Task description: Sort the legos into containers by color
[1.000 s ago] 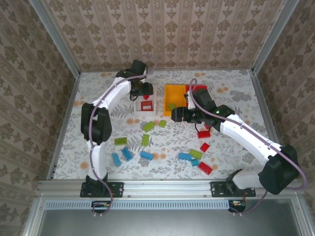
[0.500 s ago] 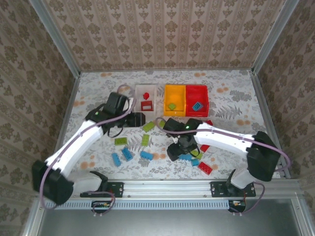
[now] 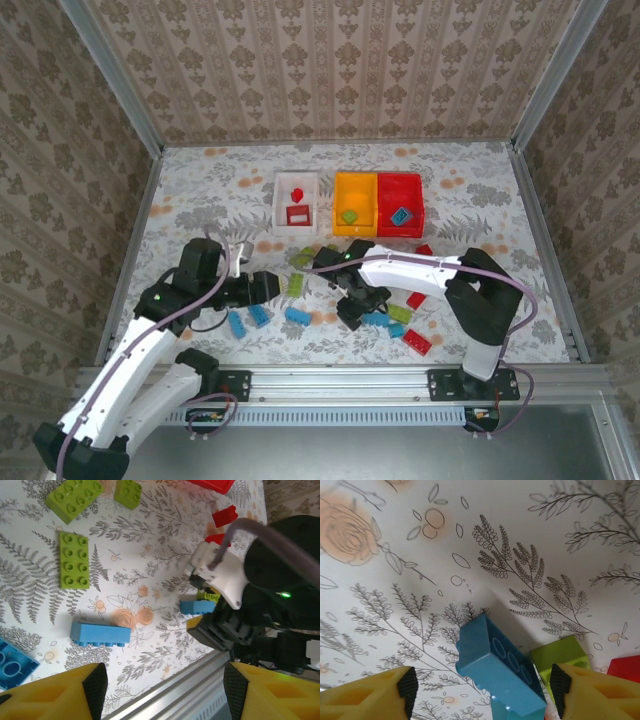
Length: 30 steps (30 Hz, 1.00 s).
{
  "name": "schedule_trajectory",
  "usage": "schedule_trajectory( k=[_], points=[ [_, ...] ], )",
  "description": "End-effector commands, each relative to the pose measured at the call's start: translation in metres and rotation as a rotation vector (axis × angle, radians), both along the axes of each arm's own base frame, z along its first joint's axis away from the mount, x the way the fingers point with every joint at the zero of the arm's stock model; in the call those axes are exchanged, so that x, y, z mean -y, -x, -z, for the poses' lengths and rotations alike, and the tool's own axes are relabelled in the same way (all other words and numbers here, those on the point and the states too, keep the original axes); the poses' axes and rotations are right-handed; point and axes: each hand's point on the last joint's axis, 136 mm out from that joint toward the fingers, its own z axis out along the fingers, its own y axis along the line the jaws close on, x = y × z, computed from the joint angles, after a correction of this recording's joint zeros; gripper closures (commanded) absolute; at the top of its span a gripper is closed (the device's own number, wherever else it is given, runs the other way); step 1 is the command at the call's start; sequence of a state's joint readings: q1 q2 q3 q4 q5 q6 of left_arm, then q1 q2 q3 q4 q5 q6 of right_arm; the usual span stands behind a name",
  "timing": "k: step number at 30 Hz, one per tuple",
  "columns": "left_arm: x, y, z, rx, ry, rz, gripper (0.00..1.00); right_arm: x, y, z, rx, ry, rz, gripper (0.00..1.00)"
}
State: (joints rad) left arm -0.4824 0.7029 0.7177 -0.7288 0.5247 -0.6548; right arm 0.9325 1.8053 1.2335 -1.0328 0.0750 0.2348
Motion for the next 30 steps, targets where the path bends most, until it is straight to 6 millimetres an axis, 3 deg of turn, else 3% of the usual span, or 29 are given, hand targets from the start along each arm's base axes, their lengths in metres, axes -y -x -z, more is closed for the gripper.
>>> schedule_trajectory(
  k=[1,14,21,26,30],
  points=[
    [0.001,0.007,0.001,-0.059,0.038,-0.015,0.34,0.013,0.004,0.006,-0.023,0.073,-0.052,0.3],
    [0.012,-0.015,-0.006,-0.029,0.047,-0.009,0.35,0.026,0.012,0.026,-0.058,0.121,-0.064,0.51],
    [0.017,-0.023,-0.007,-0.024,0.053,-0.008,0.36,0.012,-0.006,0.026,0.015,0.064,-0.078,0.7],
    [0.024,-0.031,-0.011,-0.004,0.048,0.003,0.37,0.005,-0.043,0.001,0.118,-0.034,0.012,0.79],
    [0.036,-0.043,-0.018,0.028,0.02,0.024,0.38,0.013,-0.089,-0.047,0.237,-0.191,0.184,0.82]
  ],
)
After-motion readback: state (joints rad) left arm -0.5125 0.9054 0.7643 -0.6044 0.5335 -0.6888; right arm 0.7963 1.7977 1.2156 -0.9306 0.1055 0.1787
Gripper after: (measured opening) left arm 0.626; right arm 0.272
